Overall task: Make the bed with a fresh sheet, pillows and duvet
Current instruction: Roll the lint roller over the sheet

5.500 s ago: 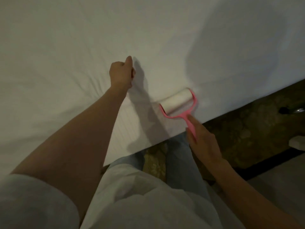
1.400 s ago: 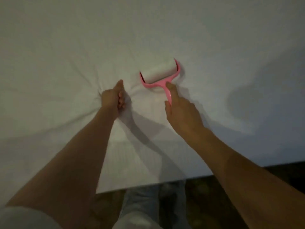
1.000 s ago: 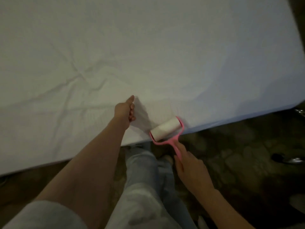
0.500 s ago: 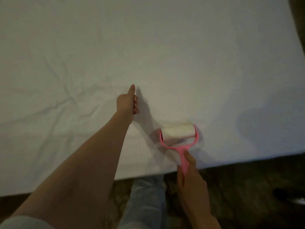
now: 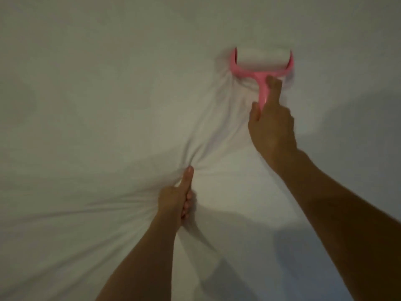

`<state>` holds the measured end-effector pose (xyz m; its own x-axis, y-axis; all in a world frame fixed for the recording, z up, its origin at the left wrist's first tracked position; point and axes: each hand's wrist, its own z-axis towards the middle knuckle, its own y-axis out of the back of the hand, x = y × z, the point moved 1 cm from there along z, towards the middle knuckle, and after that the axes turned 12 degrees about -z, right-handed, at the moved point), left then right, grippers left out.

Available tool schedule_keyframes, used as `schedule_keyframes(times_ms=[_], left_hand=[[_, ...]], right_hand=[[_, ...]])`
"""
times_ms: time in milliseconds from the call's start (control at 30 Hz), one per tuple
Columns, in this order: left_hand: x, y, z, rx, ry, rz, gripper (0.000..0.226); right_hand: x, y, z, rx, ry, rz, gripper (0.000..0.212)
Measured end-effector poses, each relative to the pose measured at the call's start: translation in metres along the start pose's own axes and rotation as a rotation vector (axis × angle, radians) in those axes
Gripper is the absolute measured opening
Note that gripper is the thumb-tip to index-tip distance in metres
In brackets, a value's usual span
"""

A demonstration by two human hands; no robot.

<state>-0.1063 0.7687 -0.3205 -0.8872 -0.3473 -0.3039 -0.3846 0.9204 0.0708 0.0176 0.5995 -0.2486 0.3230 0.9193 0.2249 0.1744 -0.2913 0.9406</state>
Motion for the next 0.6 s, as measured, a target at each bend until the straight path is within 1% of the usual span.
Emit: schedule_keyframes(times_ms=[67, 167, 300, 367, 467, 600], left_hand=[[0.000, -0.002, 0.004, -0.013, -0.002, -0.009, 0.062], [-0.003, -0.005, 0.004, 0.018, 0.003, -0.022, 0.061], [-0.007, -0.007, -0.001, 0.055, 0.028, -0.071, 0.060], [-0.008, -0.006, -0.001, 0.056, 0.031, -0.054, 0.061], [-0.007, -0.002, -0.001, 0.063, 0.010, -0.031, 0.061], [-0.005, 0.001, -0.006, 0.109, -0.035, -0.031, 0.059]], right_hand=[[0.015, 0.004, 0.042, -0.007, 0.007, -0.024, 0.053], [0.029, 0.010, 0.089, -0.018, -0.001, -0.030, 0.056], [0.037, 0.019, 0.121, -0.026, -0.011, -0.045, 0.057], [0.036, 0.023, 0.120, -0.024, -0.008, -0.049, 0.059], [0.031, 0.020, 0.095, -0.005, -0.004, -0.028, 0.060], [0.013, 0.017, 0.019, 0.060, -0.001, -0.039, 0.060]])
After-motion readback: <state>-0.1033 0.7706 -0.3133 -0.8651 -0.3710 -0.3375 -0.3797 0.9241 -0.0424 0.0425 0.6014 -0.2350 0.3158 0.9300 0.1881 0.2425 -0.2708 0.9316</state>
